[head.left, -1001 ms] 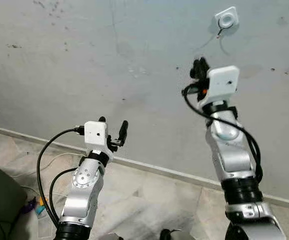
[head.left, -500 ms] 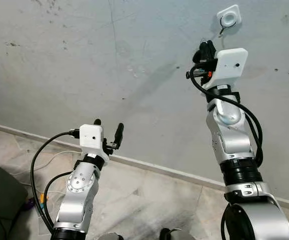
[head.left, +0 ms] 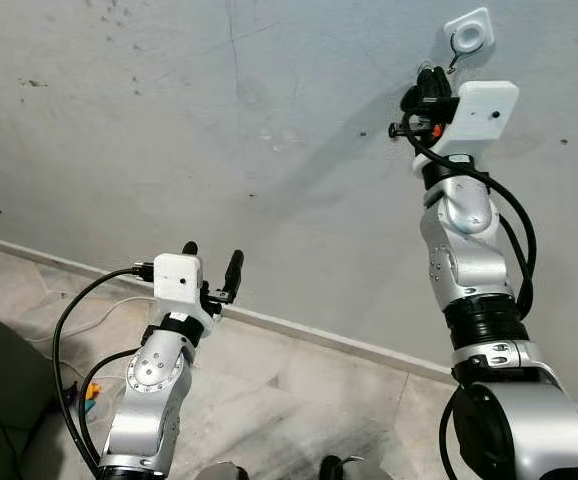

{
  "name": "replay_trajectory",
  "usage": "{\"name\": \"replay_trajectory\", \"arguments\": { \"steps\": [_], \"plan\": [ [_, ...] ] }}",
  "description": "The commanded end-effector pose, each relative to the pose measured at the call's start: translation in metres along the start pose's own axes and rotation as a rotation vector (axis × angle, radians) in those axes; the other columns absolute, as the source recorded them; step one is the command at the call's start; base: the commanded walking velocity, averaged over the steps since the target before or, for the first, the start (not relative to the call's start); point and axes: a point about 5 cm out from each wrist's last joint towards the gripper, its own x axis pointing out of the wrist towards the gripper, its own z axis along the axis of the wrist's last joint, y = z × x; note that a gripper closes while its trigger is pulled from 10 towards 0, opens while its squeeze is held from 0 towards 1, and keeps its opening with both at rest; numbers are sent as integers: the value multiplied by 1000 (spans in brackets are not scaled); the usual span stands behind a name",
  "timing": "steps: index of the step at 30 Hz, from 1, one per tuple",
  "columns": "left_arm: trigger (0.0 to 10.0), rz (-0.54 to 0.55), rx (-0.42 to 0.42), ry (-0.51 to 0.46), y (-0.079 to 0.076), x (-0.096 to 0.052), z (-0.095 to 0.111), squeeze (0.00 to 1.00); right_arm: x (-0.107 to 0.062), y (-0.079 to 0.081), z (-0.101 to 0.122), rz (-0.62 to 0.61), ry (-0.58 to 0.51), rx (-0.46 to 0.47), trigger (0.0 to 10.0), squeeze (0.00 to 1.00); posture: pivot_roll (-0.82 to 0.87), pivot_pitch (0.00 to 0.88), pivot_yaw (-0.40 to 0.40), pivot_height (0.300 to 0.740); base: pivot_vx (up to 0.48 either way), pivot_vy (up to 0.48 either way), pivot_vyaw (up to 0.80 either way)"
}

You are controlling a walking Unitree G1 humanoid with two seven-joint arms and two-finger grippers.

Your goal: Hang keys on a hook

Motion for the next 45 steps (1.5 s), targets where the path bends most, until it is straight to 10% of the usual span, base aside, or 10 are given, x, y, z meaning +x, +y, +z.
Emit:
{"name": "replay_trajectory", "arguments": {
  "steps": [1, 19, 45],
  "plan": [
    [10000, 5, 13, 0, 2, -2, 2, 0, 1, -3, 6, -3, -33, 6, 10000, 0, 114, 178, 27, 740, 0, 0, 0],
    [10000, -32, 12, 4, -3, 6, 4, 0, -16, -12, 36, 55, -134, -74, 10000, 0, 74, 173, 55, 740, 0, 0, 0],
    [10000, -38, 11, 9, -3, 7, 3, 0, -24, -18, 10, -6, 18, 52, 10000, 0, 74, 175, 56, 740, 0, 0, 0]
  ]
}}
